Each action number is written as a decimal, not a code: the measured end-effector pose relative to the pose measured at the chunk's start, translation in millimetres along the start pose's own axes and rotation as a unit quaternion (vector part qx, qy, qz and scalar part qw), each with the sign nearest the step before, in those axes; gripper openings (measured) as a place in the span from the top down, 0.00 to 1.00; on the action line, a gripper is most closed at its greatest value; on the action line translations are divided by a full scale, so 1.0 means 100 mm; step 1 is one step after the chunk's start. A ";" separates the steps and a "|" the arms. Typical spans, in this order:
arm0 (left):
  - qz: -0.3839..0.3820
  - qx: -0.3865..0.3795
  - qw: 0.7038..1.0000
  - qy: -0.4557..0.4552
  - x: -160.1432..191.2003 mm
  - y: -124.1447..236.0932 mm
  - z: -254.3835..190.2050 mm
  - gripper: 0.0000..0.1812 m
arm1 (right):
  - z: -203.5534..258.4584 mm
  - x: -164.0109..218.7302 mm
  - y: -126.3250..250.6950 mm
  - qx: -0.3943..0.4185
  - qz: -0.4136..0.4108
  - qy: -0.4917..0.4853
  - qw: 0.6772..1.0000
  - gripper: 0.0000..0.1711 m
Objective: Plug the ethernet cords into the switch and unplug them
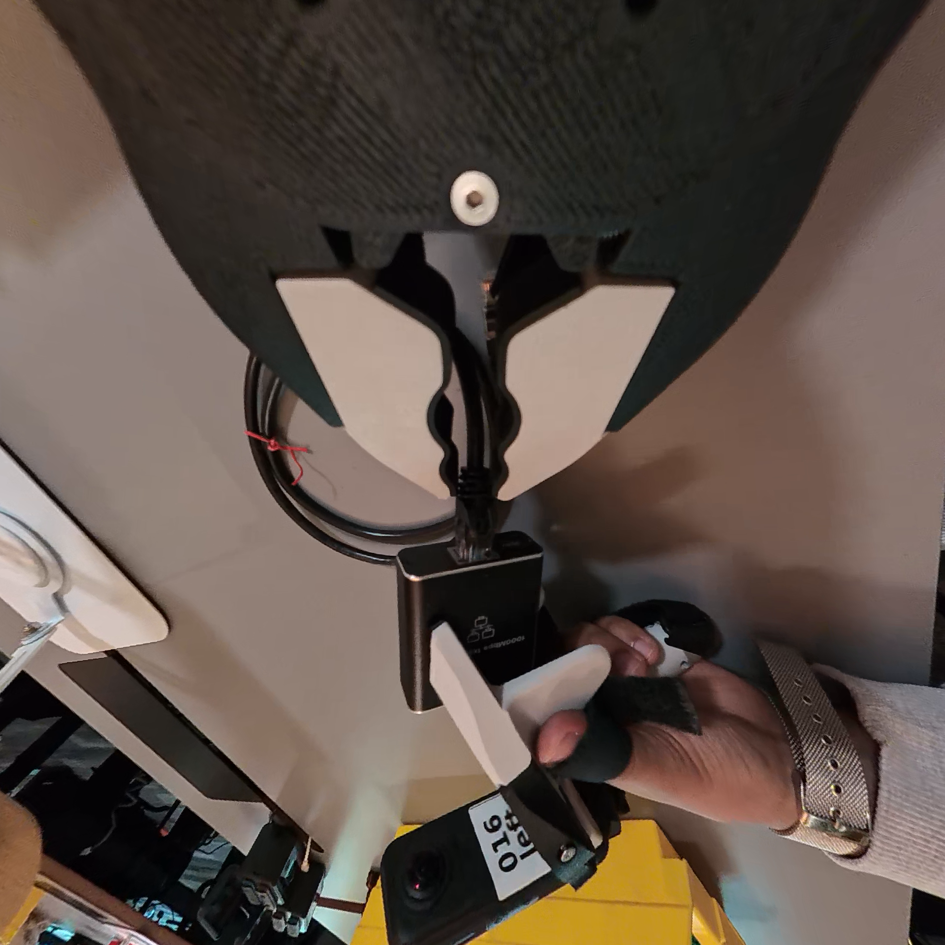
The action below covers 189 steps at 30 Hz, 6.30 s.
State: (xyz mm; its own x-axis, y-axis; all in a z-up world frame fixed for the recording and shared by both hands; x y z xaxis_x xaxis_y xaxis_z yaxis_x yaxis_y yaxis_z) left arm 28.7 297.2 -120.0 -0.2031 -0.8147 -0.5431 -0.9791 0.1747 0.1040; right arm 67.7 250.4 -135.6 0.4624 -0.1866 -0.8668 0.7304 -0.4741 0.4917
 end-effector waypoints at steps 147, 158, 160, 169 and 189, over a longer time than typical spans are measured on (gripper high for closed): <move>-0.283 0.028 0.952 0.115 -0.37 0.37 -0.11 0.87 | 0.12 -0.41 -0.06 -0.037 -0.186 -0.148 0.971 0.64; -0.172 0.091 0.976 0.096 -0.04 -0.13 -0.46 0.84 | -0.02 -0.39 0.16 -0.190 -0.305 -0.360 0.861 0.84; -0.187 0.062 0.977 0.076 -0.12 -0.02 -0.43 0.80 | -0.10 -0.37 0.24 -0.186 -0.324 -0.371 0.850 0.84; -0.164 -0.223 0.923 -0.268 -0.32 0.30 -0.28 0.66 | -0.12 -0.28 0.29 -0.212 -0.284 -0.340 0.871 0.85; -0.090 -0.328 0.671 -0.659 0.00 0.11 -0.29 0.76 | 0.48 -0.15 -0.02 -0.381 -0.123 -0.335 0.853 0.84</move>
State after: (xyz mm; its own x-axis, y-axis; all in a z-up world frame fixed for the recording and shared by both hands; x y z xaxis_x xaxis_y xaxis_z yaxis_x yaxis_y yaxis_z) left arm 17.2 282.8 -94.7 -0.3186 0.4822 -0.8161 -0.8682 -0.4940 0.0470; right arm 35.5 212.8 -127.9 0.0441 -0.7337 -0.6781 0.9966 0.0798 -0.0215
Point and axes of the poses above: each gripper's, where its closed fingertips meet, y back along the fingers, x out of its underside, z = x × y across the jaws, the point moved 2 cm from there along y, back along the fingers, and after that the axes turned 14 degrees about -x, right-handed, at the moved point
